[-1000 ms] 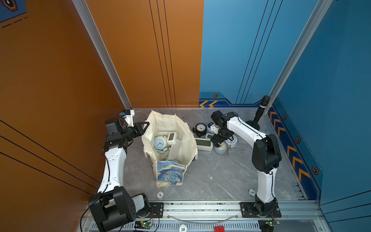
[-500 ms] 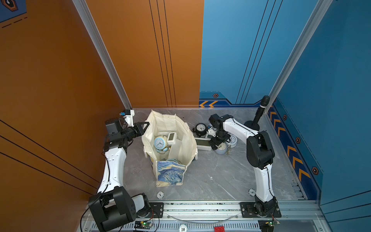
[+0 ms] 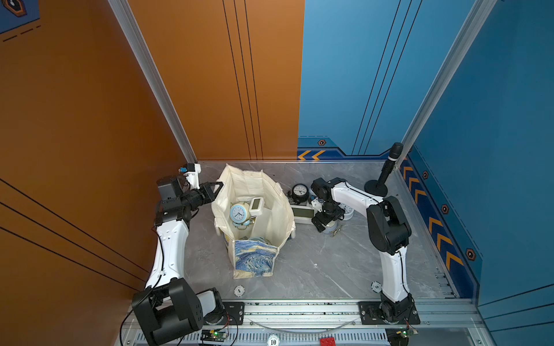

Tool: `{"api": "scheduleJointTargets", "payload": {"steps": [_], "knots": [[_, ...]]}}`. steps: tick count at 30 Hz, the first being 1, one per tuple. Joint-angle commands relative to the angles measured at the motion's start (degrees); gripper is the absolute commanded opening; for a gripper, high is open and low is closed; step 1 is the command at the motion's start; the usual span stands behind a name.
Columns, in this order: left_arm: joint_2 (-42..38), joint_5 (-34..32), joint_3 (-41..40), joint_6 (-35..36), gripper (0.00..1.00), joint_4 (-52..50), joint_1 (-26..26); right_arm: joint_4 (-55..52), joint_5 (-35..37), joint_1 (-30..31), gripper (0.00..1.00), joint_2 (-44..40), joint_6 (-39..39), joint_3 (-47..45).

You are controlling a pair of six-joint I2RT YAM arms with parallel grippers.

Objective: Put the alarm clock into the canvas bag
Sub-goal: Pick up the alarm from the center of the board.

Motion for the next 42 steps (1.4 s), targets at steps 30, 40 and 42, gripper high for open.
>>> {"api": "scheduleJointTargets", "payload": {"steps": [30,40,42], "knots": [[-0.5,0.0,-0.6,0.7,0.00,0.4,-0.5,-1.5,2.5,3.2,0.81,-14.7,6.8,1.7],[-0.6,0.2,-0.6,0.8,0.00,0.4,-0.7,-0.6,7.5,7.5,0.78,-21.7,8.5,8.0],[-0.8,0.1,-0.6,0.9,0.00,0.4,-0.6,1.8,9.9,8.7,0.78,-23.7,9.3,8.0]]}}
